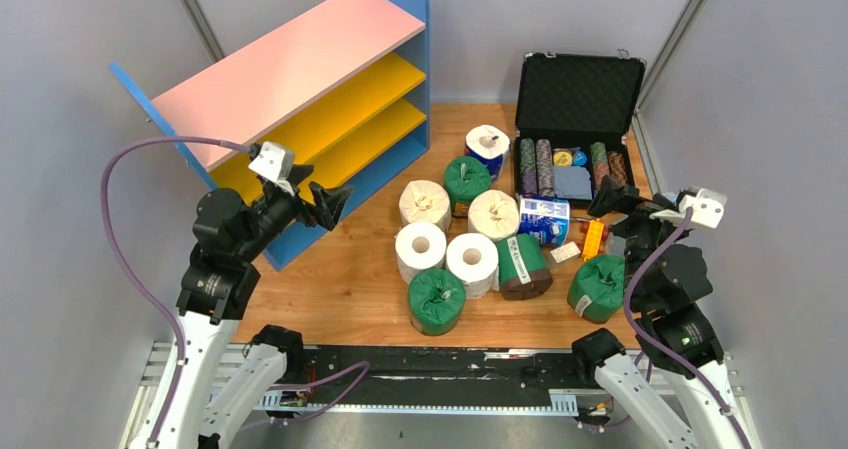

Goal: Place and organize the paper towels onto the shelf
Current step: Move the paper towel to the center of the board.

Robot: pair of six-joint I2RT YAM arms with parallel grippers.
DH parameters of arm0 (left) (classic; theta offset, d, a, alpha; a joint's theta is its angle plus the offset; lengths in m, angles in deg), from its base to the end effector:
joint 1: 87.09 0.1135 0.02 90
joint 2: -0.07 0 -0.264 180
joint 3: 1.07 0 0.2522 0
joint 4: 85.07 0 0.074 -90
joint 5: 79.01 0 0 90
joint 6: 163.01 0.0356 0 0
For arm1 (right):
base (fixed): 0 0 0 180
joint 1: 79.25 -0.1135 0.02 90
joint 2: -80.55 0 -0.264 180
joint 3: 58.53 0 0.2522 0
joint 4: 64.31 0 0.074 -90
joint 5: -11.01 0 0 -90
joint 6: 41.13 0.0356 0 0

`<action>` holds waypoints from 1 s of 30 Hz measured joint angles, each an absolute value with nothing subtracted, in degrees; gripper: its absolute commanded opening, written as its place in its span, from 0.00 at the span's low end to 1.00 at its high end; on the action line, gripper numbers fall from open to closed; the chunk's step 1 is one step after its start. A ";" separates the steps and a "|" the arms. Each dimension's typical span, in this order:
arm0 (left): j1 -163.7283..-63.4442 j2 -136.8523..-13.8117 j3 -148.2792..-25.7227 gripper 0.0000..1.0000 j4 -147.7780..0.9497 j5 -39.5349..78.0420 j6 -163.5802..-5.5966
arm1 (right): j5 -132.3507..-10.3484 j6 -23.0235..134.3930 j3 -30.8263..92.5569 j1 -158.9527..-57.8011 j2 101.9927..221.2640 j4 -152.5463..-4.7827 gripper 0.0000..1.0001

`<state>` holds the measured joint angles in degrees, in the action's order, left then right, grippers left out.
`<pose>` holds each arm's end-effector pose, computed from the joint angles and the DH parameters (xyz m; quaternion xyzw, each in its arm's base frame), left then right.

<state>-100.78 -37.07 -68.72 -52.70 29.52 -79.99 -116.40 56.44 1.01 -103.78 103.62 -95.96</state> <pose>0.1280 -0.0428 0.3974 0.1533 0.7013 -0.2370 0.6546 0.0834 0.0143 0.3755 0.1390 0.6688 -0.0158 0.7302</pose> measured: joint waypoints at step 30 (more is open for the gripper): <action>-125.15 -57.09 -76.22 1.00 -42.73 20.84 -78.16 | -103.85 59.20 1.23 -100.16 102.04 -98.52 1.00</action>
